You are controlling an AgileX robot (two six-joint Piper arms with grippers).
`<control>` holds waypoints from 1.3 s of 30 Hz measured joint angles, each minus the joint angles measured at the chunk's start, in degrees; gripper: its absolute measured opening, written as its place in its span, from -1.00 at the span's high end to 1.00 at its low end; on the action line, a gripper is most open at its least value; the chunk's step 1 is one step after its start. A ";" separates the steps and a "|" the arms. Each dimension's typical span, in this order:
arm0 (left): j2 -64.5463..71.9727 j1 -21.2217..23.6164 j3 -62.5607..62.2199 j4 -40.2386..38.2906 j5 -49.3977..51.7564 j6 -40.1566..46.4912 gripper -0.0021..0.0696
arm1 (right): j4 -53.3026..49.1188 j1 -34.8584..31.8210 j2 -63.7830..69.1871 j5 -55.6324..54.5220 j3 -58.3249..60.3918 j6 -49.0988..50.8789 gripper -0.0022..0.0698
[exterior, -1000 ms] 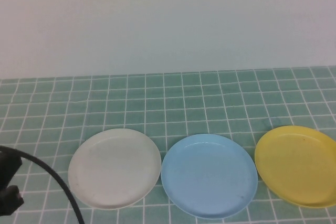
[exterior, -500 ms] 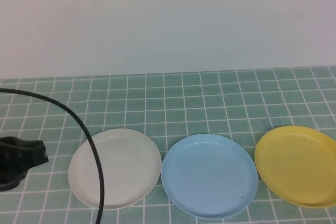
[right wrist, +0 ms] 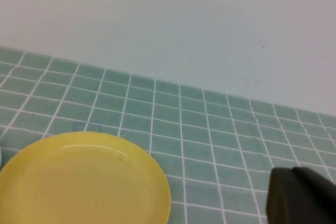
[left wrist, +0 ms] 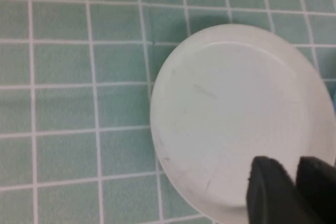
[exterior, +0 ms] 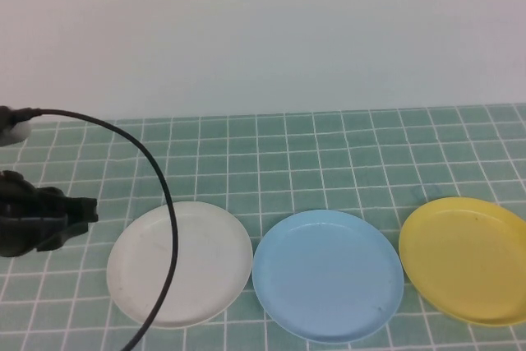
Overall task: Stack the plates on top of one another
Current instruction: Pick up the white plate
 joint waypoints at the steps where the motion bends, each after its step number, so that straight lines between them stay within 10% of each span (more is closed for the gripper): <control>1: 1.13 0.00 -0.13 0.00 0.00 -0.70 0.25 | 0.00 0.00 0.21 0.00 0.00 -0.14 0.95; 5: 6.21 0.00 -1.61 0.44 -0.14 -1.87 -0.05 | 0.00 0.00 0.74 0.00 0.00 -0.79 0.95; 39: 33.93 0.00 -16.39 5.52 3.28 -4.68 0.03 | 0.00 0.00 5.82 6.01 -2.74 0.19 0.95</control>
